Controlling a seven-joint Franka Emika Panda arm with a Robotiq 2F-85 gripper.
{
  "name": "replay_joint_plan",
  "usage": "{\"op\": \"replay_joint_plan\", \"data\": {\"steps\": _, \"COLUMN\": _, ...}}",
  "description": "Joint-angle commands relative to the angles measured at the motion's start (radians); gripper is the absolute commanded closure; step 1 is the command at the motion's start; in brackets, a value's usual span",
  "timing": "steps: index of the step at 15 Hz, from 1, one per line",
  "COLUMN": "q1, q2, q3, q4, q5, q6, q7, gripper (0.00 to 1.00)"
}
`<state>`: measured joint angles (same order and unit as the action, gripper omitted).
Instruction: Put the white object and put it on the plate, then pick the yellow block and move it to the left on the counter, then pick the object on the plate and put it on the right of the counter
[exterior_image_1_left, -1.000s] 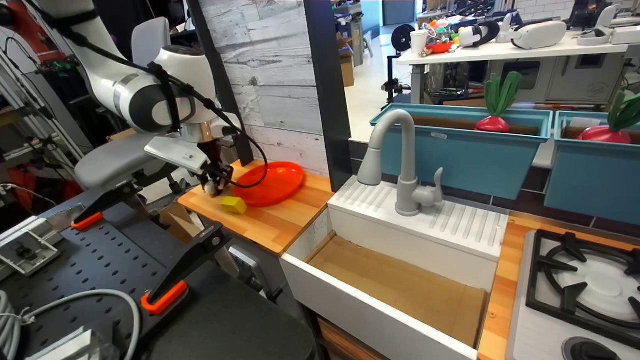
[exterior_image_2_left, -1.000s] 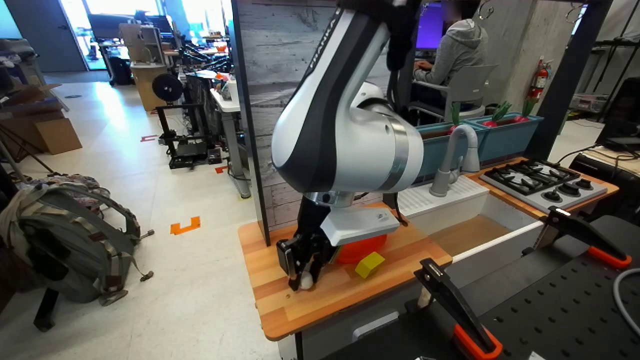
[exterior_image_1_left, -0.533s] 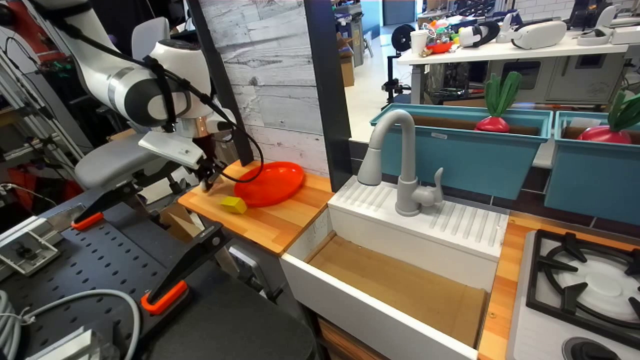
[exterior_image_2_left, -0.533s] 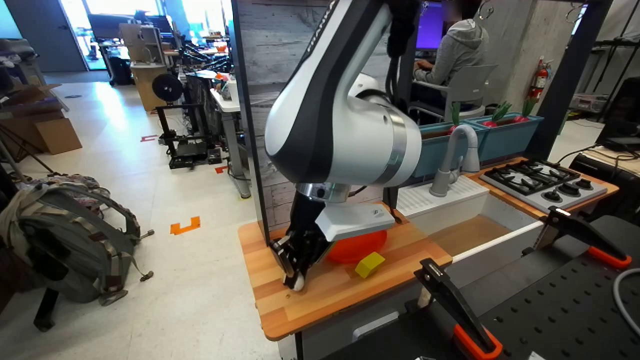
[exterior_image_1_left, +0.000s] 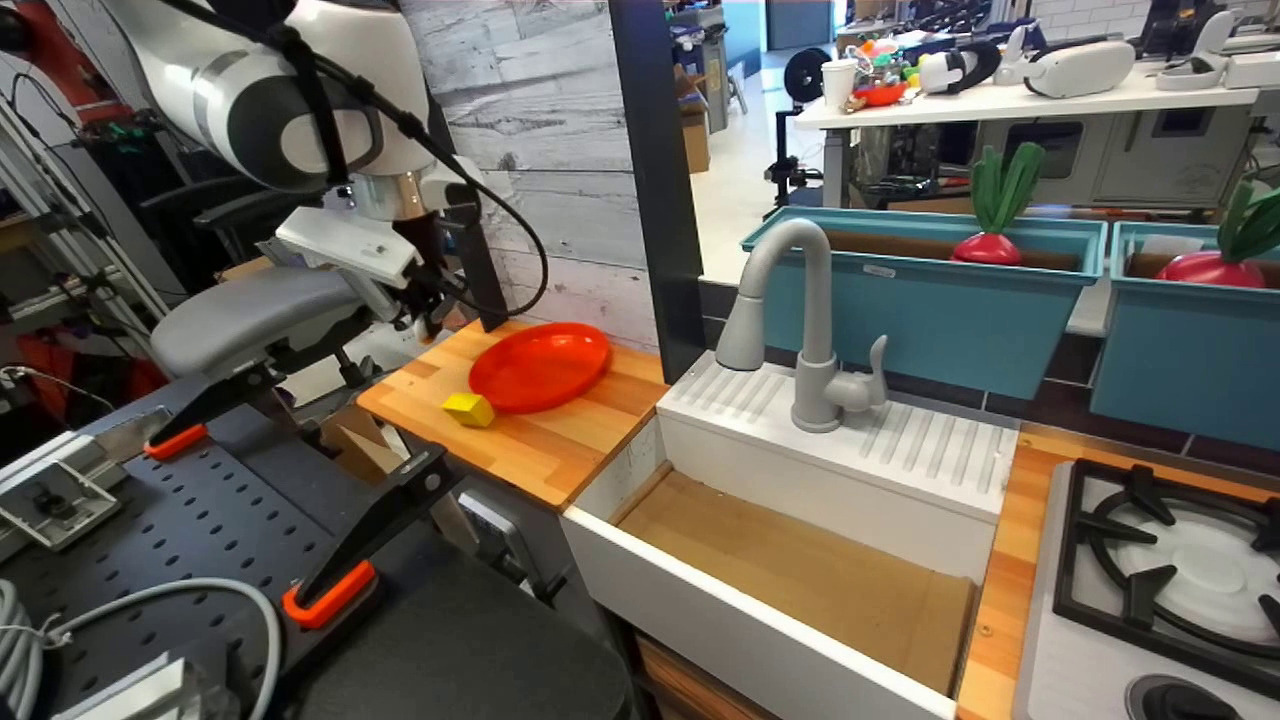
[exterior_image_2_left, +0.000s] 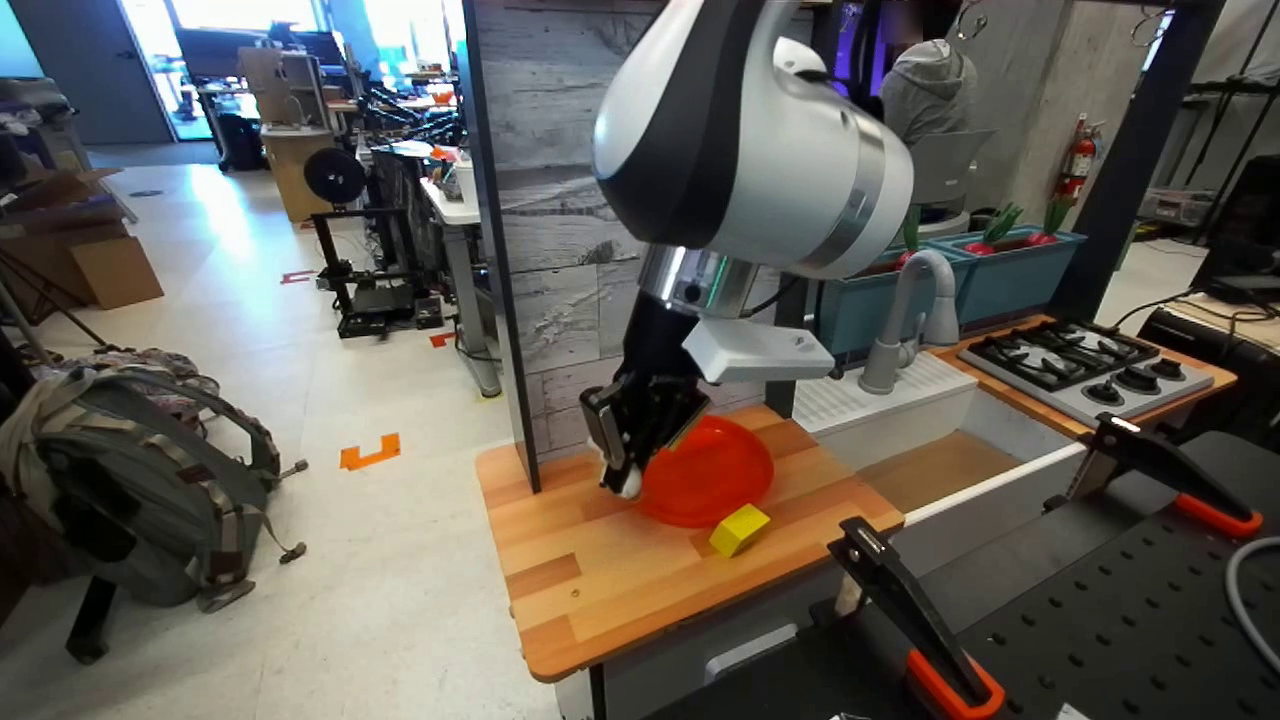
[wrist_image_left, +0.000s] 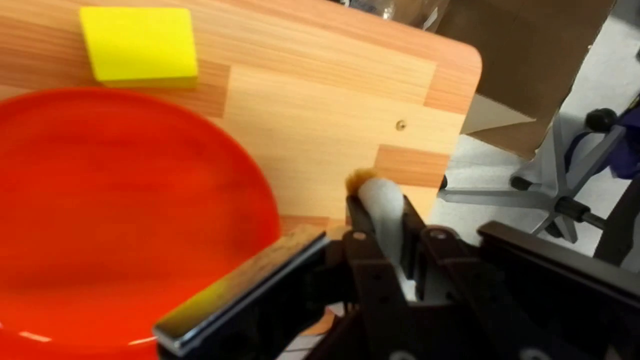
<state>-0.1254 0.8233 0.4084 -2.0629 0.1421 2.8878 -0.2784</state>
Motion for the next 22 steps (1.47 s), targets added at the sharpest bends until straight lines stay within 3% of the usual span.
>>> {"op": "replay_joint_plan", "data": {"steps": 1, "q1": -0.059, "q2": -0.038, "q3": -0.018, "q4": -0.002, "q5": 0.001, "q6": -0.021, "q7": 0.007, "gripper": 0.96}}
{"op": "replay_joint_plan", "data": {"steps": 11, "q1": -0.012, "q2": 0.025, "q3": -0.168, "q4": 0.112, "q5": -0.004, "q6": -0.082, "q7": 0.103, "gripper": 0.96}}
{"op": "replay_joint_plan", "data": {"steps": 21, "q1": 0.128, "q2": 0.118, "q3": -0.277, "q4": 0.228, "q5": -0.025, "q6": -0.16, "q7": 0.21, "gripper": 0.96}}
{"op": "replay_joint_plan", "data": {"steps": 22, "q1": 0.135, "q2": 0.123, "q3": -0.28, "q4": 0.234, "q5": -0.025, "q6": -0.166, "q7": 0.214, "gripper": 0.59}}
